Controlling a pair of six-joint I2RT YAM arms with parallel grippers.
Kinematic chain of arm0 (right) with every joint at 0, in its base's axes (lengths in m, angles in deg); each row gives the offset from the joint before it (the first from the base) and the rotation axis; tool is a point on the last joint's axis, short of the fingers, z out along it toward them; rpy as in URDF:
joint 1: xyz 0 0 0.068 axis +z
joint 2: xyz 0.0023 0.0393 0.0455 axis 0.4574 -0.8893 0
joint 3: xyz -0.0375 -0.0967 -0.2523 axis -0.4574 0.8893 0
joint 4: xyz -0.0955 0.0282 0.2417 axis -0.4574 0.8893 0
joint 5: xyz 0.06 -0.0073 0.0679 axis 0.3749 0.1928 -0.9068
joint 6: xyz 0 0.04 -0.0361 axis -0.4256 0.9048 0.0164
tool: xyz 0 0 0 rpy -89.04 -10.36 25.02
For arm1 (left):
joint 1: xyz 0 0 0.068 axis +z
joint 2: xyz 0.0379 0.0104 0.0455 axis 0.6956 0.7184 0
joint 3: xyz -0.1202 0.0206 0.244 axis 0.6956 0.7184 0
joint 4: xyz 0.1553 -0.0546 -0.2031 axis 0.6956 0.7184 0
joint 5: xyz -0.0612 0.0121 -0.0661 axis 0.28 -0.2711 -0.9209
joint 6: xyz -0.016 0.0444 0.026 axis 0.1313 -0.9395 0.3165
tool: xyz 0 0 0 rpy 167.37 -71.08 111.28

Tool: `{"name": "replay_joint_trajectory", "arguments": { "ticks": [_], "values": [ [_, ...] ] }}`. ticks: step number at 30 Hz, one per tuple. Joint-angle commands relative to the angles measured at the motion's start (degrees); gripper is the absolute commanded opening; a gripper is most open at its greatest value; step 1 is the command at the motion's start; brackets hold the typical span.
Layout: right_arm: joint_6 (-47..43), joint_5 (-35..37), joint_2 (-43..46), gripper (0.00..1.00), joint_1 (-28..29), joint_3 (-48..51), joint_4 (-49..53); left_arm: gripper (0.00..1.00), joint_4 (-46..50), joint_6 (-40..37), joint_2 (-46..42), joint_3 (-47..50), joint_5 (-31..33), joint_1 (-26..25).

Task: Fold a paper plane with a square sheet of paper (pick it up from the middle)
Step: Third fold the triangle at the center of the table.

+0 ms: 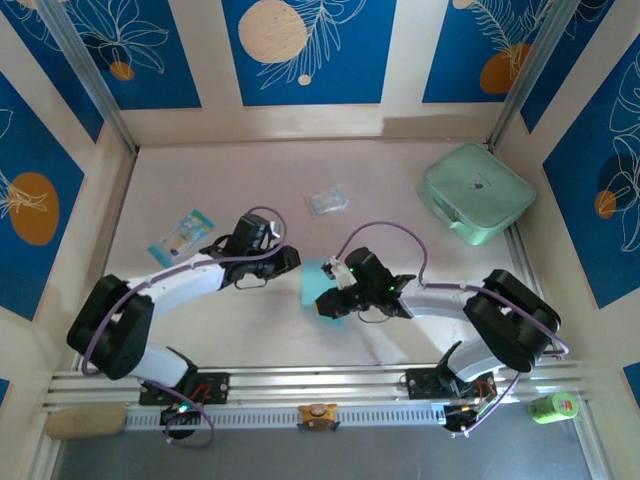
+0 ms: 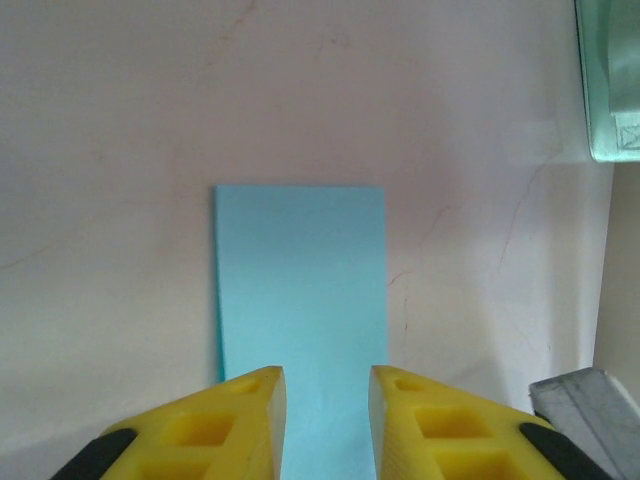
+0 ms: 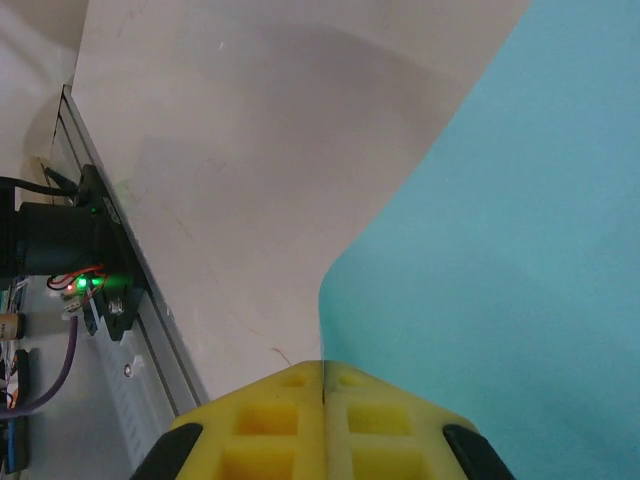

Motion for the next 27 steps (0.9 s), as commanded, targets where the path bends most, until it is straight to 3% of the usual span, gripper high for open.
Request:
{"name": "replay_joint_trajectory", "arguments": {
  "ticks": [1, 13, 27],
  "values": [
    [2.7, -1.8, -1.6, 0.03, 0.5, -0.8, -2.9, 0.25, -0.8, -2.1, 3.5, -3.6, -4.4, 0.3],
    [4.0, -0.7, -4.3, 0.03, 0.6, 1.7, -7.8, 0.18, 0.4, -5.0, 18.6, -13.7, -11.1, 0.2],
    [4.0, -0.4, -4.1, 0.03, 0.6, 3.3, -8.2, 0.16, 2.5, -6.6, 25.7, -13.9, -10.6, -1.7]
  ]
}}
